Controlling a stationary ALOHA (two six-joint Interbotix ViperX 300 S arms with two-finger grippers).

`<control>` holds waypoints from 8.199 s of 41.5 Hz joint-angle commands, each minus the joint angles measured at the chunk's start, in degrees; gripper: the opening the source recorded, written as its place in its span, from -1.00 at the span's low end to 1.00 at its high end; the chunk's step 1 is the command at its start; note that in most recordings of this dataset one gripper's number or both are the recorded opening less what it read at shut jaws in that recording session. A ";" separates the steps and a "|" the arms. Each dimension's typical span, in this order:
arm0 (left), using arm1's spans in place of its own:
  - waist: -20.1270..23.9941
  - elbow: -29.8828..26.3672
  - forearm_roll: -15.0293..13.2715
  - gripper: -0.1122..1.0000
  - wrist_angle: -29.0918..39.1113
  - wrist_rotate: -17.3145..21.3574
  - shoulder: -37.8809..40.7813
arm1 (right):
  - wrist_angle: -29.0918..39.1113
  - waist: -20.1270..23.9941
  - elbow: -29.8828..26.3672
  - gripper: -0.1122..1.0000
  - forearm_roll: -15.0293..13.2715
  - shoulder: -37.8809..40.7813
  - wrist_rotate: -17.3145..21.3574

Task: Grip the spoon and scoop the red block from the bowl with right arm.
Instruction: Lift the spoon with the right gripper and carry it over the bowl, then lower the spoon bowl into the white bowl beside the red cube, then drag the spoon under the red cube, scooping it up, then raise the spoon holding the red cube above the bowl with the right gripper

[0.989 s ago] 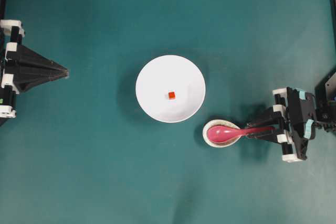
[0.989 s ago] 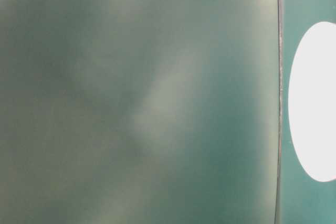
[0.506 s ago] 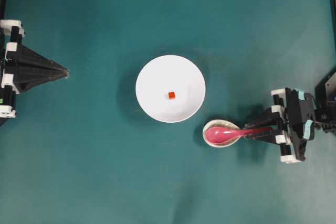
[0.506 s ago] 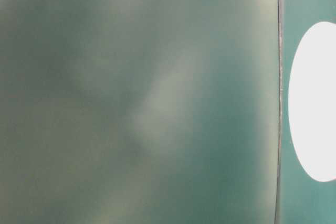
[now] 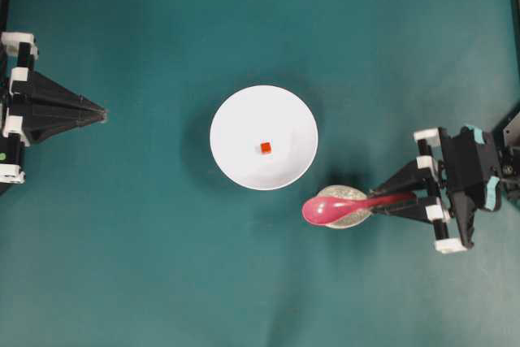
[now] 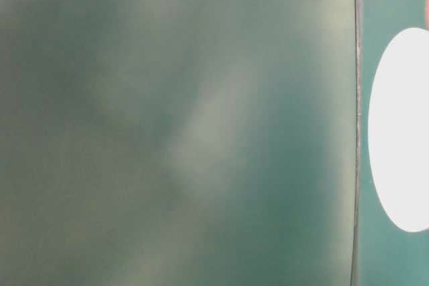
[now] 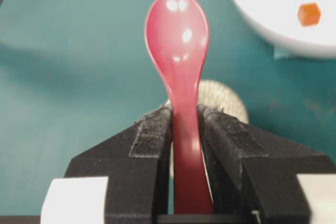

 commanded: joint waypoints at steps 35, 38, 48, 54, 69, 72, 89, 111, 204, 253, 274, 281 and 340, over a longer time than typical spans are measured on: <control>0.00 -2.11 0.00 -0.80 -0.18 0.00 0.35 | 48.52 -24.87 -25.40 -0.35 -0.26 -6.94 -3.34; -0.09 -2.11 0.00 -0.80 -0.26 0.00 0.35 | 51.15 -25.84 -27.25 -0.35 -0.26 -5.54 -3.25; -0.09 -2.11 0.00 -0.80 -0.18 0.00 0.35 | 60.03 -27.60 -34.28 -0.35 -0.70 0.53 -3.25; -0.09 -2.11 0.00 -0.80 -0.18 0.00 0.35 | 65.13 -27.77 -38.41 -0.35 -1.76 4.92 -3.08; -0.09 -2.20 0.09 -0.80 -0.18 -0.09 0.35 | 78.84 -28.83 -49.75 -0.35 -7.56 14.41 2.90; 0.00 -2.20 0.00 -0.80 -0.18 -0.09 0.35 | 81.04 -28.83 -51.24 -0.35 -10.02 15.56 4.92; -0.09 -2.20 0.00 -0.80 -0.18 0.00 0.35 | 86.22 -28.83 -52.91 -0.35 -12.83 18.28 7.38; -0.09 -2.20 0.00 -0.80 -0.18 0.00 0.35 | 84.64 -28.56 -52.91 -0.35 -13.01 21.62 6.77; -0.09 -2.20 0.00 -0.80 -0.18 0.26 0.35 | 70.66 -26.46 -55.90 -0.35 -12.83 25.14 7.91; -0.09 -2.20 0.00 -0.80 -0.18 0.00 0.35 | 36.56 -22.50 -29.53 -0.35 -12.66 10.20 9.05; 0.00 -2.29 0.00 -0.80 -0.18 -0.09 0.35 | 28.21 -21.53 -23.82 -0.35 -10.90 6.33 9.05; -0.09 -2.29 0.00 -0.80 -0.18 -0.09 0.35 | 28.65 -21.62 -24.96 -0.35 -10.90 5.63 8.96; -0.09 -2.29 0.09 -0.80 0.26 -0.09 0.35 | 40.17 -22.68 -32.61 -0.35 -11.43 -4.39 8.79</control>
